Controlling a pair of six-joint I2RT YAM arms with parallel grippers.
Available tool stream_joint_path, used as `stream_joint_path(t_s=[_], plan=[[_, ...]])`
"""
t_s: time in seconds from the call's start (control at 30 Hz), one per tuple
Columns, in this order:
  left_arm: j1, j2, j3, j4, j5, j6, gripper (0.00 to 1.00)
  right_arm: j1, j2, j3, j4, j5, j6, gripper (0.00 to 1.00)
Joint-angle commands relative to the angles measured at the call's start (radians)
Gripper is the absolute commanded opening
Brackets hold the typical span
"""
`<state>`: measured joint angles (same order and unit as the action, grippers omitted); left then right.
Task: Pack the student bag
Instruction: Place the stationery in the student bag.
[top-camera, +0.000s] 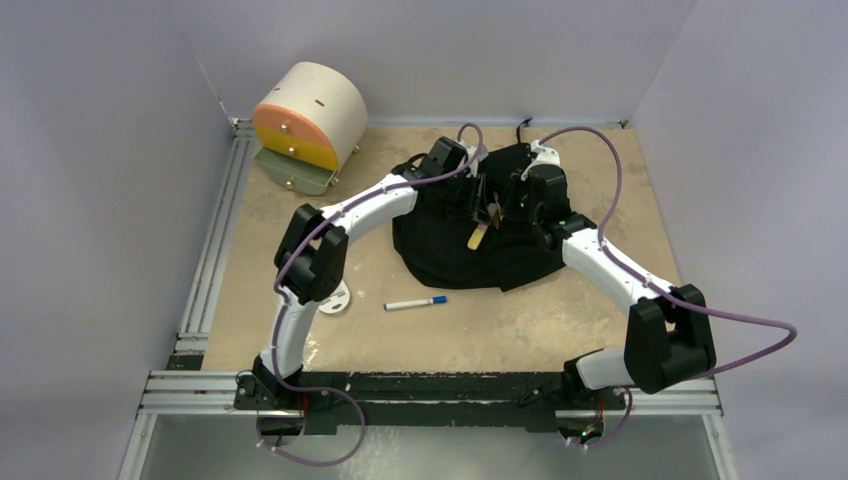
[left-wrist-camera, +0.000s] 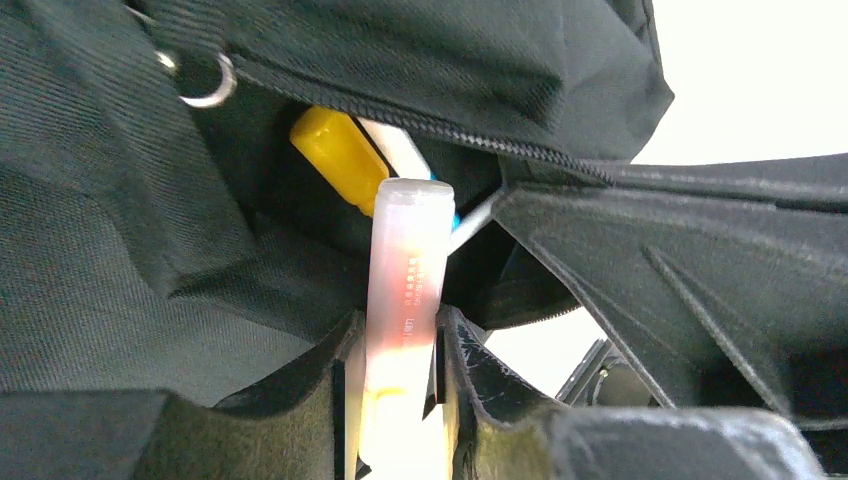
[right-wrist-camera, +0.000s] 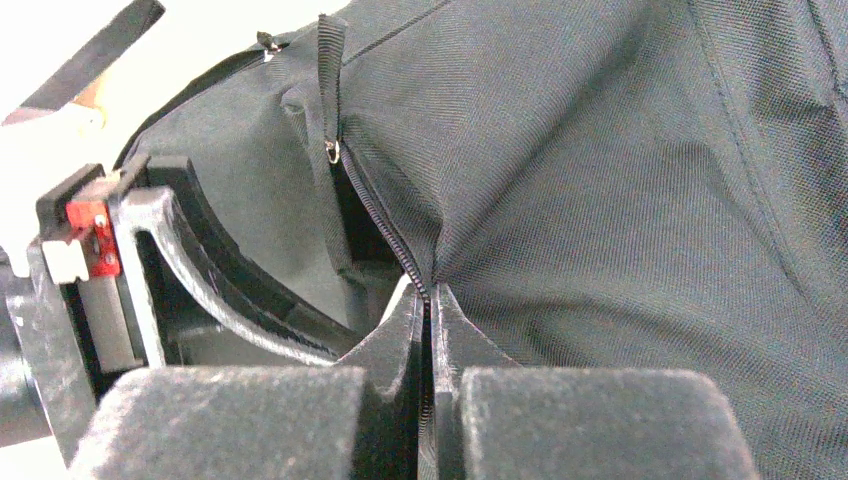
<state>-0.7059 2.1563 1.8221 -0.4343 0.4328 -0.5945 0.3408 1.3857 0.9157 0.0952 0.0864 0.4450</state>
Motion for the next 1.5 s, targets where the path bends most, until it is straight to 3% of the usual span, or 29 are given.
stream_joint_path(t_s=[0.0,0.47,0.97,1.13,1.47], plan=[[0.036,0.014,0.062,0.055,0.061,-0.070,0.00,0.006,-0.028,0.018,0.032,-0.036,0.016,0.00],[0.071,0.105,0.148,0.156,0.113,-0.321,0.00,0.006,-0.025,0.015,0.036,-0.059,0.018,0.00],[0.070,0.163,0.207,0.286,0.035,-0.512,0.00,0.006,-0.041,0.020,0.020,-0.043,0.009,0.00],[0.069,0.167,0.213,0.279,0.066,-0.498,0.20,0.006,-0.045,0.018,0.021,-0.034,0.006,0.00],[0.070,0.121,0.173,0.278,0.087,-0.450,0.44,0.006,-0.042,0.008,0.026,-0.038,0.010,0.00]])
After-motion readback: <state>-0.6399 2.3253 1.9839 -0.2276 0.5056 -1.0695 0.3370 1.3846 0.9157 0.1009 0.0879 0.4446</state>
